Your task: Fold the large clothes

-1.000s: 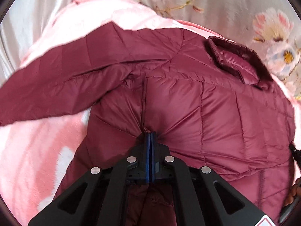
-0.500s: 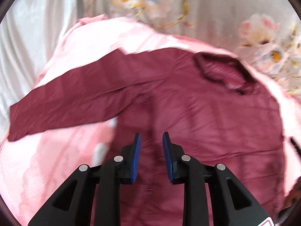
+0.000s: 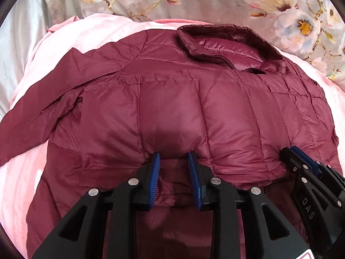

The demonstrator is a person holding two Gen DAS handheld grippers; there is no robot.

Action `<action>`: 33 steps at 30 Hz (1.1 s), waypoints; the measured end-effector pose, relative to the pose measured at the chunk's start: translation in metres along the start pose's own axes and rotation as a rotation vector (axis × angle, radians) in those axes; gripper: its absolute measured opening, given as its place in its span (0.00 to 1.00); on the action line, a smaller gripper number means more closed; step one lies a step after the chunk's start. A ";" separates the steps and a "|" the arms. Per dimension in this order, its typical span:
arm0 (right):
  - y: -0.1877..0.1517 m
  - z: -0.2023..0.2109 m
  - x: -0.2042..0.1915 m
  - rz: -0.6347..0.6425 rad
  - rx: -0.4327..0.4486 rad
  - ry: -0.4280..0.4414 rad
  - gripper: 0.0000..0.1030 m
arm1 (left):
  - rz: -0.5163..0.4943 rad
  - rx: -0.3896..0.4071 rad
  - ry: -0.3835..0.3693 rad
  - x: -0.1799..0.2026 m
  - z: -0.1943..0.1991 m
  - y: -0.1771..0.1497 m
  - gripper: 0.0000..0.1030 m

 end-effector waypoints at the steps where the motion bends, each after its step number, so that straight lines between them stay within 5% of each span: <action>1: -0.001 -0.002 0.000 -0.001 -0.003 0.000 0.13 | -0.008 0.013 0.008 0.002 -0.001 -0.002 0.28; 14: -0.002 -0.006 -0.011 0.076 0.003 -0.082 0.13 | -0.033 0.062 0.045 0.007 -0.002 -0.009 0.30; 19: -0.003 -0.005 -0.009 0.060 0.005 -0.064 0.13 | 0.112 0.062 -0.079 -0.028 0.011 -0.004 0.50; 24: -0.002 -0.005 -0.005 0.042 0.008 -0.044 0.13 | 0.339 0.051 -0.132 -0.124 0.046 0.001 0.65; 30: -0.002 -0.004 -0.007 0.047 0.012 -0.052 0.14 | 0.676 0.057 0.067 -0.310 0.075 -0.018 0.69; 33: -0.002 -0.004 -0.011 0.063 0.012 -0.075 0.14 | 0.831 0.026 0.090 -0.376 0.077 -0.037 0.69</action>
Point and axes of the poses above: each gripper's, at about its wrist camera, not at the fingertips, and z roughly against the way its jaws point, x to its right, y to its top, the point moved 1 cm from there along -z, roughly the way its jaws point, and after that the axes turned 3 degrees about z, right-handed, at the moved point
